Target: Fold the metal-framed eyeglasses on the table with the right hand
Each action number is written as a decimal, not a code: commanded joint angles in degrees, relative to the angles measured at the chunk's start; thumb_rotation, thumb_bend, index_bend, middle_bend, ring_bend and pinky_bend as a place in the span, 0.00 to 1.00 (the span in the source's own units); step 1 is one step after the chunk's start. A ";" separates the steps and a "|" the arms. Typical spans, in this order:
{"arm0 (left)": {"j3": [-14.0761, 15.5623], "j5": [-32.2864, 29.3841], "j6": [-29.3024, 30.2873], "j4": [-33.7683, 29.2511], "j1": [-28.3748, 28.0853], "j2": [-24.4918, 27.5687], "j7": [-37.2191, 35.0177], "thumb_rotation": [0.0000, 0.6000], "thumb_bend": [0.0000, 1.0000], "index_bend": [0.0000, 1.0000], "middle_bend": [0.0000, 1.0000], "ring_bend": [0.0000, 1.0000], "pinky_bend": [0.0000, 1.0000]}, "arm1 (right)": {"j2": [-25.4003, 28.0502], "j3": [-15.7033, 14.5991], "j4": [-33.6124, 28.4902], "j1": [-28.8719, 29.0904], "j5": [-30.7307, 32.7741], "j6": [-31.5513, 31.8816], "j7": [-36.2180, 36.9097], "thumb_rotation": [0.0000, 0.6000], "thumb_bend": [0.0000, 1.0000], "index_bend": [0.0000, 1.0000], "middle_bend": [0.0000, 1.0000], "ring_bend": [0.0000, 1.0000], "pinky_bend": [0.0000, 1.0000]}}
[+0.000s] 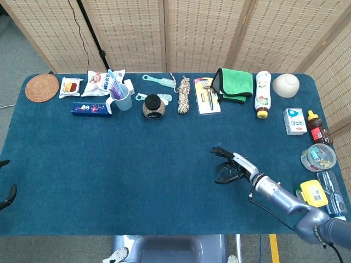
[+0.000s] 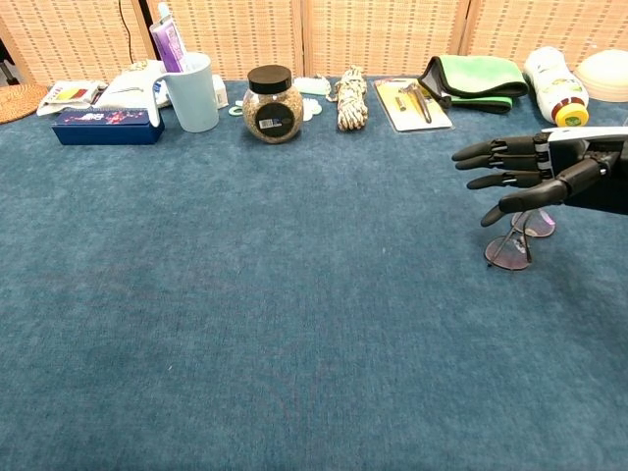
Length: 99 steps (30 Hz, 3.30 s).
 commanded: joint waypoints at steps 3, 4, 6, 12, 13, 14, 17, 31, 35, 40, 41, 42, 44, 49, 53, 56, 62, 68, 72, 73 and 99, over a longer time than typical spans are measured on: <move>0.00 0.05 0.14 -0.08 0.07 0.13 -0.12 0.79 0.41 0.20 0.11 0.15 0.14 | -0.97 -0.06 1.80 -0.46 0.04 -0.03 0.99 1.00 0.00 0.15 0.03 0.07 0.30; -0.01 0.07 0.18 -0.10 0.09 0.15 -0.14 0.79 0.41 0.20 0.11 0.15 0.14 | -1.07 -0.06 1.93 -0.60 -0.11 0.29 1.05 1.00 0.00 0.15 0.03 0.07 0.29; -0.01 0.12 0.23 -0.13 0.10 0.14 -0.19 0.79 0.41 0.20 0.11 0.15 0.14 | -1.17 -0.05 2.02 -0.86 -0.48 1.04 1.16 1.00 0.00 0.15 0.03 0.07 0.27; 0.05 0.30 0.35 -0.27 0.17 0.23 -0.33 0.79 0.41 0.20 0.11 0.15 0.14 | -1.91 -0.04 2.70 -1.91 -1.44 3.58 -0.28 1.00 0.00 0.13 0.04 0.04 0.07; 0.06 0.30 0.37 -0.31 0.19 0.32 -0.42 0.79 0.41 0.20 0.11 0.15 0.14 | -2.10 -0.14 2.90 -2.11 -1.75 4.06 -0.45 1.00 0.00 0.13 0.04 0.03 0.05; 0.08 0.32 0.37 -0.31 0.21 0.36 -0.43 0.79 0.41 0.20 0.11 0.15 0.14 | -2.17 -0.20 3.01 -2.17 -1.88 4.22 -0.46 1.00 0.00 0.12 0.04 0.02 0.02; 0.13 0.38 0.45 -0.34 0.29 0.44 -0.52 0.79 0.41 0.20 0.11 0.15 0.14 | -2.67 -0.49 3.70 -2.45 -2.49 4.96 -0.55 1.00 0.00 0.12 0.04 0.00 0.00; 0.07 0.53 0.82 -0.68 0.44 0.89 -0.50 0.79 0.41 0.20 0.11 0.15 0.14 | -5.51 -0.80 6.65 -4.21 -2.16 6.95 1.99 1.00 0.00 0.14 0.04 0.00 0.00; -0.01 0.68 1.21 -0.95 0.57 1.14 -0.49 0.79 0.41 0.20 0.11 0.15 0.14 | -6.39 -0.87 7.94 -4.80 -1.88 7.32 2.93 1.00 0.00 0.14 0.04 0.00 0.00; 0.02 0.79 1.56 -1.30 0.78 1.47 -0.43 0.79 0.41 0.20 0.11 0.15 0.14 | -7.53 -1.12 9.75 -5.39 -1.94 7.69 4.10 1.00 0.00 0.15 0.05 0.00 0.00; 0.01 0.79 1.68 -1.35 0.84 1.54 -0.44 0.79 0.41 0.20 0.11 0.15 0.14 | -7.77 -1.21 10.10 -5.53 -1.90 7.66 4.34 1.00 0.00 0.15 0.05 0.00 0.00; 0.01 0.80 1.73 -1.39 0.87 1.58 -0.46 0.79 0.41 0.20 0.11 0.15 0.14 | -7.89 -1.25 10.29 -5.58 -1.94 7.71 4.49 1.00 0.00 0.15 0.05 0.00 0.00; 0.00 0.81 1.85 -1.47 0.95 1.70 -0.48 0.79 0.41 0.20 0.11 0.15 0.14 | -8.28 -1.33 10.89 -5.79 -2.01 7.89 5.10 1.00 0.00 0.15 0.05 0.00 0.00; 0.00 0.88 2.07 -1.58 1.08 1.91 -0.52 0.79 0.41 0.20 0.11 0.15 0.14 | -8.90 -1.43 11.91 -6.09 -2.10 8.15 6.05 1.00 0.00 0.15 0.05 0.00 0.00; 0.03 0.89 2.20 -1.58 1.21 2.00 -0.70 0.79 0.41 0.20 0.11 0.15 0.14 | -9.16 -1.54 12.41 -6.18 -2.18 8.09 6.61 1.00 0.00 0.15 0.05 0.00 0.00; 0.07 0.88 2.19 -1.55 1.26 2.00 -0.79 0.79 0.41 0.20 0.11 0.15 0.14 | -8.95 -1.44 12.25 -6.19 -2.29 8.41 6.72 1.00 0.00 0.15 0.05 0.00 0.00; 0.15 0.77 2.14 -1.34 1.38 2.04 -0.86 0.79 0.41 0.20 0.11 0.15 0.14 | -6.48 -0.78 9.45 -6.24 -3.09 10.87 4.51 1.00 0.00 0.15 0.05 0.00 0.00; 0.46 0.31 1.51 -1.02 1.47 1.64 -0.86 0.79 0.41 0.20 0.11 0.15 0.14 | -0.17 0.76 1.52 -6.76 -2.11 13.02 -7.14 1.00 0.00 0.15 0.05 0.00 0.00; 0.68 0.23 1.26 -0.11 1.56 0.83 -1.26 0.79 0.41 0.20 0.11 0.15 0.14 | 3.24 2.24 -4.72 -8.64 1.61 13.83 -21.47 1.00 0.00 0.15 0.05 0.00 0.00; 0.77 0.13 1.10 0.13 1.59 0.63 -1.36 0.79 0.41 0.20 0.11 0.15 0.14 | 3.82 2.65 -5.94 -9.25 2.77 14.20 -25.55 1.00 0.00 0.15 0.05 0.00 0.00; 1.34 0.74 1.37 4.62 2.16 -3.65 -2.73 0.79 0.41 0.22 0.11 0.15 0.14 | 6.76 4.16 -19.70 -26.43 13.36 35.94 -90.52 1.00 0.00 0.21 0.07 0.00 0.00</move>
